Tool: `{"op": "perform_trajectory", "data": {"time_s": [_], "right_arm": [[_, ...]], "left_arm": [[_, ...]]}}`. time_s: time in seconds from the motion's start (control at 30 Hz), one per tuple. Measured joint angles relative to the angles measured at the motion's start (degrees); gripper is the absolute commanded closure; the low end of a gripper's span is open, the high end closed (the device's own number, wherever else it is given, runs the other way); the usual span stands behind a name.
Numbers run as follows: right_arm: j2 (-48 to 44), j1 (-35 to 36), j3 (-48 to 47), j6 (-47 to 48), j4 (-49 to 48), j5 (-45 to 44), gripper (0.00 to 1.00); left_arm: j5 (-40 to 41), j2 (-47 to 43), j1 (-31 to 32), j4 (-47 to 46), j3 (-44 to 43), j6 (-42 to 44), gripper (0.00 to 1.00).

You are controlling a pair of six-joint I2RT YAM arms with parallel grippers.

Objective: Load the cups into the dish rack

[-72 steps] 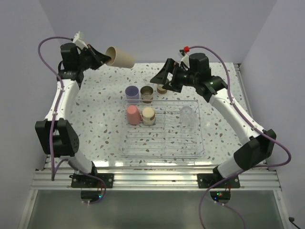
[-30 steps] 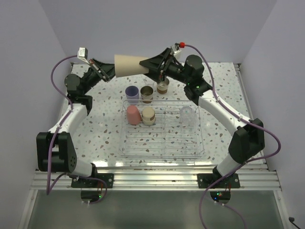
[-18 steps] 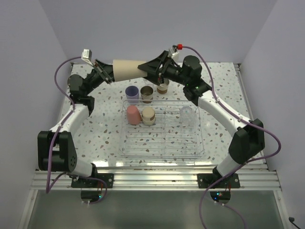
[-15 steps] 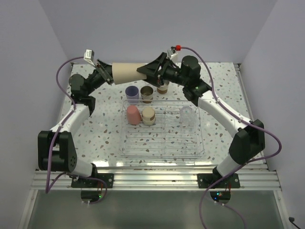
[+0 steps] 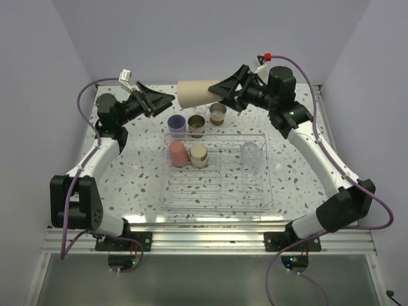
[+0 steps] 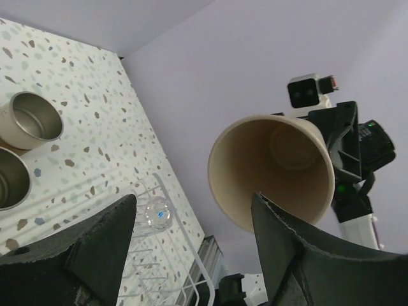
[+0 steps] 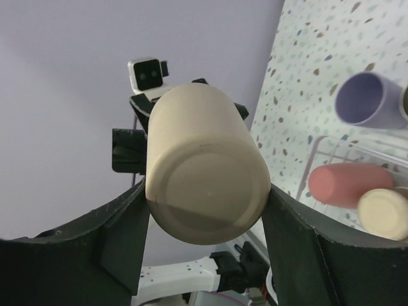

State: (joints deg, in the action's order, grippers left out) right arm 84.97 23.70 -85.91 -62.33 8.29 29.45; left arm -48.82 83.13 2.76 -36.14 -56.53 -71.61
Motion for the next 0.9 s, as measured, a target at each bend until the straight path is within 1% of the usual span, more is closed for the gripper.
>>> {"op": "perform_trajectory", "data": {"time_s": [0.07, 0.17, 0.3, 0.37, 0.47, 0.63, 0.9], "right_arm": [[-0.83, -1.29, -1.64, 2.75, 4.04, -1.07, 1.00], [-2.23, -2.40, -6.08, 9.42, 14.38, -5.14, 1.00], [-4.42, -2.29, -11.30, 18.62, 26.56, -10.91, 1.00], [-6.21, -2.23, -11.80, 22.32, 31.28, -13.81, 1.00], [-9.44, -2.19, -11.52, 28.13, 38.60, -19.02, 1.00], [-13.20, -0.28, -8.09, 34.99, 46.93, -27.19, 1.00], [-12.68, 8.74, -2.82, 39.69, 55.43, -38.12, 1.00]], "left_arm": [[0.02, 0.00, -0.02, 4.07, -1.09, 3.06, 0.24], [0.11, 0.00, -0.31, 8.94, -2.14, 7.43, 0.24], [0.81, 0.00, -1.25, 15.04, -2.45, 12.09, 0.24], [1.70, 0.07, -1.55, 18.84, -2.97, 14.51, 0.25], [2.99, 0.39, -1.62, 23.15, -3.98, 17.59, 0.25], [3.82, 0.59, -1.62, 25.79, -4.00, 19.78, 0.26], [4.17, 1.77, -1.62, 27.10, -4.00, 20.44, 0.27]]}}
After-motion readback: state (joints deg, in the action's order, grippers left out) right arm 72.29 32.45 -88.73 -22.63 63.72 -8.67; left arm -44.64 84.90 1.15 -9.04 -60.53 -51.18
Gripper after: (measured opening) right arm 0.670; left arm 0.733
